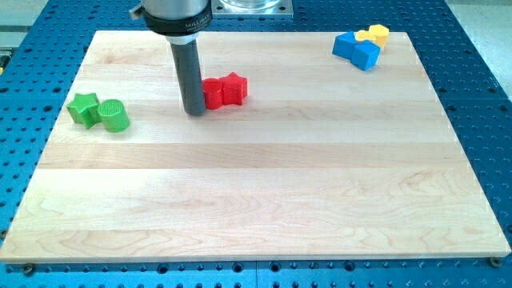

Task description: Push the red blocks towards the right side

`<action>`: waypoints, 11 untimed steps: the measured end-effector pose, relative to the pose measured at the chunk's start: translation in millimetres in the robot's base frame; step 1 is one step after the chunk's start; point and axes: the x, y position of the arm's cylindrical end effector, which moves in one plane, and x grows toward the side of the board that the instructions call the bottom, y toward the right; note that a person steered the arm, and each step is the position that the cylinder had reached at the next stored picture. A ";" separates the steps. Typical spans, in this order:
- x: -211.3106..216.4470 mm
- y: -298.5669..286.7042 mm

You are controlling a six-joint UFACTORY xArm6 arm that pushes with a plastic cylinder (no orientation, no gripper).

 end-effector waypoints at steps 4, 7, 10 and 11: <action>-47.9 52.0; -28.7 50.0; -37.9 140.5; -35.1 139.2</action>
